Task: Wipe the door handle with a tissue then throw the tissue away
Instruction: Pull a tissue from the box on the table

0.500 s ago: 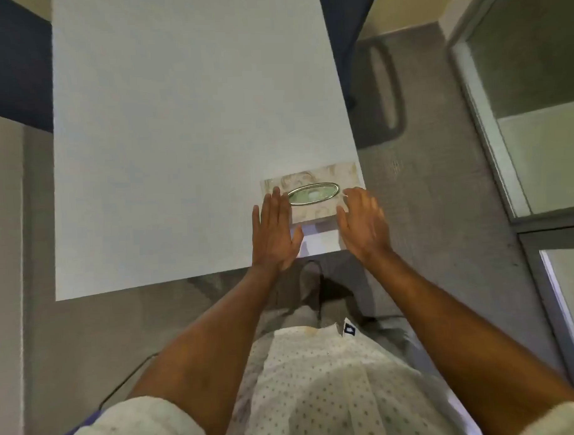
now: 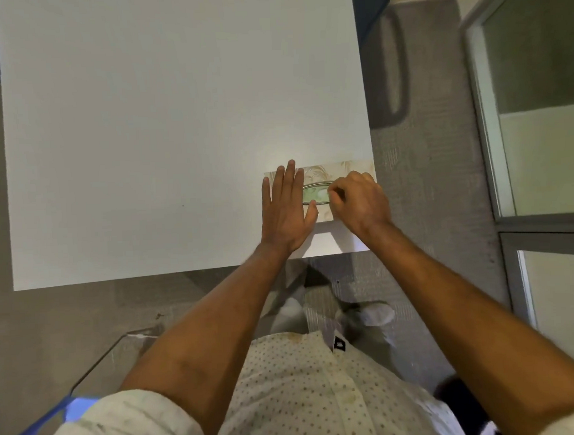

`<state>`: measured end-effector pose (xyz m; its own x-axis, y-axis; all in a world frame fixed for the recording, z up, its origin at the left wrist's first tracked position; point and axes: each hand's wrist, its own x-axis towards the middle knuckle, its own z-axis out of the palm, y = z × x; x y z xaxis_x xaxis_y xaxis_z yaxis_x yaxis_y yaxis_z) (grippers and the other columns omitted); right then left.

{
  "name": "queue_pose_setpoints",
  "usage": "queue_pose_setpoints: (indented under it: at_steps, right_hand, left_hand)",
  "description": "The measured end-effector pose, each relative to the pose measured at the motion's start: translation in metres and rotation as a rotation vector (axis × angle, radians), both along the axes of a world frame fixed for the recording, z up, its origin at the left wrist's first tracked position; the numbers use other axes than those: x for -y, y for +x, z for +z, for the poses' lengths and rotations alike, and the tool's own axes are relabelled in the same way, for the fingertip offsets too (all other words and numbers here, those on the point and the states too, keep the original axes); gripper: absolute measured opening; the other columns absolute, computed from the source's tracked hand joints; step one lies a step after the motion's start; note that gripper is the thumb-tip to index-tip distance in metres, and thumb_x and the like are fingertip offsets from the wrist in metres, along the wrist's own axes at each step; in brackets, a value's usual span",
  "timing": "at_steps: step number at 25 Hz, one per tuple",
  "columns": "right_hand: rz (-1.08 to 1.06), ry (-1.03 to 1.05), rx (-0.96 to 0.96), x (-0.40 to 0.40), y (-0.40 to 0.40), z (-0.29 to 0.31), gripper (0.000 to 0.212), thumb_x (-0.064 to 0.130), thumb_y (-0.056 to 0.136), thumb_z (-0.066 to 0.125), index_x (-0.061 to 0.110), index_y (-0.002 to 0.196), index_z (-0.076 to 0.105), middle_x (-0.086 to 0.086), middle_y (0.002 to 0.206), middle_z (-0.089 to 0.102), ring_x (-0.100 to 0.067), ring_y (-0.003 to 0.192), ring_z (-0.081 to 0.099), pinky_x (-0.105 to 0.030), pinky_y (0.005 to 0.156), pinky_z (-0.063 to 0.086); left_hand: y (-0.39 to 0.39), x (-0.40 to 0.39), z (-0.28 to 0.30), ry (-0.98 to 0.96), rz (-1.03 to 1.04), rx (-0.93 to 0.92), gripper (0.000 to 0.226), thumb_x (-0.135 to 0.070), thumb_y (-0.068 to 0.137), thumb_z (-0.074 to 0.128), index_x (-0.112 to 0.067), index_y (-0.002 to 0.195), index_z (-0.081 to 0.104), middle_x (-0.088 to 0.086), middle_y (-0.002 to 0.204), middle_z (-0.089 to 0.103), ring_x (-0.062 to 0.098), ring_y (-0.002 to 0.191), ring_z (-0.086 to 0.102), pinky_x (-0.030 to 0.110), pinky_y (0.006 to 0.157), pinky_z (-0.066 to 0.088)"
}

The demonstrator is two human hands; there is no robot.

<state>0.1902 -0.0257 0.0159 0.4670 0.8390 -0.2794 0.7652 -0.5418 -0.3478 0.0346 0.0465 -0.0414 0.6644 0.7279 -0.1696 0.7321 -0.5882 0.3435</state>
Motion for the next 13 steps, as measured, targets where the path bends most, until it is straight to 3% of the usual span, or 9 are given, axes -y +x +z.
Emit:
queue_pose_setpoints:
  at_steps: [5, 9, 13]
  right_hand:
    - [0.177, -0.080, 0.151, -0.014, 0.003, 0.001, 0.022, 0.035, 0.101, 0.062, 0.025, 0.112, 0.079, -0.002, 0.105, 0.072, -0.024, 0.095, 0.060, -0.039, 0.081, 0.046]
    - [0.316, -0.144, 0.363, -0.023, -0.002, 0.001, 0.012, 0.033, 0.095, 0.069, 0.027, 0.098, 0.079, 0.002, 0.095, 0.072, -0.023, 0.089, 0.062, -0.037, 0.077, 0.043]
    - [0.386, -0.180, 0.394, -0.030, -0.001, 0.003, 0.011, 0.033, 0.093, 0.072, 0.026, 0.097, 0.079, 0.002, 0.091, 0.072, -0.023, 0.087, 0.062, -0.038, 0.077, 0.043]
  left_hand:
    - [-0.002, 0.000, -0.011, 0.042, 0.008, 0.004, 0.074, -0.048, 0.107, 0.049, -0.015, 0.166, 0.022, 0.009, 0.177, 0.011, 0.028, 0.164, 0.008, 0.053, 0.133, 0.003]
    - [-0.003, 0.001, -0.013, 0.057, 0.008, -0.002, 0.074, -0.050, 0.105, 0.043, -0.015, 0.167, 0.022, 0.008, 0.177, 0.011, 0.027, 0.164, 0.008, 0.054, 0.133, 0.004]
    - [-0.004, 0.002, -0.012, 0.066, 0.005, 0.004, 0.075, -0.052, 0.103, 0.037, -0.015, 0.167, 0.022, 0.008, 0.177, 0.011, 0.027, 0.165, 0.008, 0.054, 0.134, 0.004]
